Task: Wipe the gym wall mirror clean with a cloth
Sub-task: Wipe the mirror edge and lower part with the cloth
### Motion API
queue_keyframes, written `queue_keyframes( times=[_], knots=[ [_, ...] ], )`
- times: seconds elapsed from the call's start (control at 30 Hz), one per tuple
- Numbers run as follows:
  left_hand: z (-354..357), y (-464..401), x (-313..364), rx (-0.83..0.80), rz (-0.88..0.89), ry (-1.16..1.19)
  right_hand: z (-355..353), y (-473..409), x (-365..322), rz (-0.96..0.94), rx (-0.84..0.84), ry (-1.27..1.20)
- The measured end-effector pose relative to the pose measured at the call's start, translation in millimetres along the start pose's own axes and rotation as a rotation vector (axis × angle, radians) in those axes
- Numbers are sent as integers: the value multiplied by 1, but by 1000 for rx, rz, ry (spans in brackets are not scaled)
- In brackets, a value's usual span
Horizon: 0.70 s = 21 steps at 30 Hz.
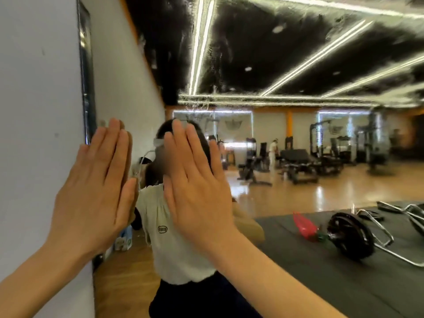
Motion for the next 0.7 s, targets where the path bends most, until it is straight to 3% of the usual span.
queue_keyframes(
  times=[0.07, 0.1, 0.23, 0.33, 0.4, 0.5, 0.57, 0.63, 0.7],
  knots=[
    [4, 2, 0, 10, 13, 35, -10, -3, 17, -144, -69, 37],
    [5, 2, -1, 17, 12, 54, -22, -4, 38, -126, -84, 77],
    [0, 0, 3, 29, 37, 10, -68, 5, 164, 376, 25, 107],
    [-4, -3, 6, 21, 24, -9, -59, 1, 156, 601, 106, 95],
    [-6, -3, 7, 20, 9, 6, -42, -17, 87, 463, 96, 60],
    [-10, -4, 8, 18, 27, -9, -5, -28, -13, 64, -16, 68],
    [-9, -3, 7, 32, 34, 30, 2, -30, -21, -127, -57, 101],
    [-11, -1, 5, 82, 5, 126, -12, -30, 25, -111, -89, 128],
    [-17, -2, -1, 152, -3, 154, -40, -27, 97, 170, -65, 118]
  ],
)
Point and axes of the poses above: each hand's wrist, its own y-axis away from the middle knuckle, its own z-axis out of the palm, x = y × z, the point moved 5 cm from there along -y, towards the middle knuckle, and after that the axes turned 12 degrees about z, right-handed, at the moved point
